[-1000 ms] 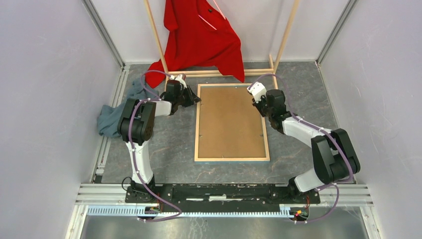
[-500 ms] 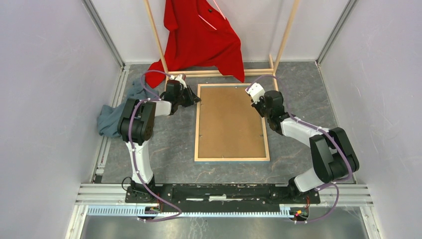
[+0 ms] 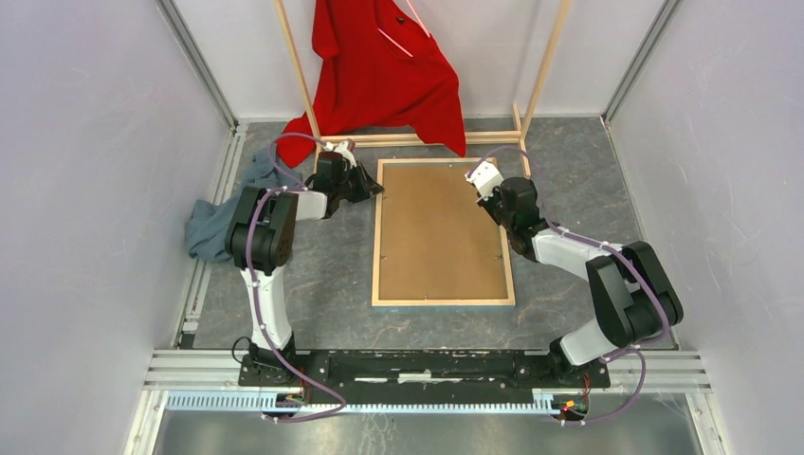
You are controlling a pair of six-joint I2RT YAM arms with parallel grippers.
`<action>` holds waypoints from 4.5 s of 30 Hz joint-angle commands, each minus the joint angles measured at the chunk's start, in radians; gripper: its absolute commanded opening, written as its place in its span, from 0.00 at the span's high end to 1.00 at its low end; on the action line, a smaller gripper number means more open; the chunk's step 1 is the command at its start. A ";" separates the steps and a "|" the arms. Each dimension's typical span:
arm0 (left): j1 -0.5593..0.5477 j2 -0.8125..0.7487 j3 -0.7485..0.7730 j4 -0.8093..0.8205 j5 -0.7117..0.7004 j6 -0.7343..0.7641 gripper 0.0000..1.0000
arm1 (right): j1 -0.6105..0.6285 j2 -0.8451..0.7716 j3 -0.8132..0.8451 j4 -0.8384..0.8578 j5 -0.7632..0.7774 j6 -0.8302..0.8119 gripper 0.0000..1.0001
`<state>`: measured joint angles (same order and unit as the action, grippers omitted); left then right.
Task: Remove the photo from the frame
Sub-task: Release the photo frame item from the photo frame.
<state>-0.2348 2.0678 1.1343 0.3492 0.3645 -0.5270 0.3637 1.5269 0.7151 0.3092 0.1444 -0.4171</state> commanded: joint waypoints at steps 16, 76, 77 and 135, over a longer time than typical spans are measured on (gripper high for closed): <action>-0.009 0.072 -0.018 -0.102 0.041 -0.015 0.98 | 0.006 0.038 -0.070 0.170 0.090 0.117 1.00; -0.041 0.114 0.101 -0.296 -0.129 0.107 0.98 | 0.032 0.160 0.122 0.192 0.147 -0.047 1.00; -0.041 0.112 0.099 -0.296 -0.130 0.106 0.98 | 0.032 0.166 0.122 0.187 0.156 -0.052 1.00; -0.031 0.098 0.084 -0.328 -0.213 -0.009 0.98 | 0.008 0.180 0.483 -0.708 0.045 -0.092 1.00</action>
<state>-0.2737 2.1002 1.2549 0.1978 0.2111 -0.5312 0.3878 1.7378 1.1843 -0.2638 0.1986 -0.5224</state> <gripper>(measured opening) 0.280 0.246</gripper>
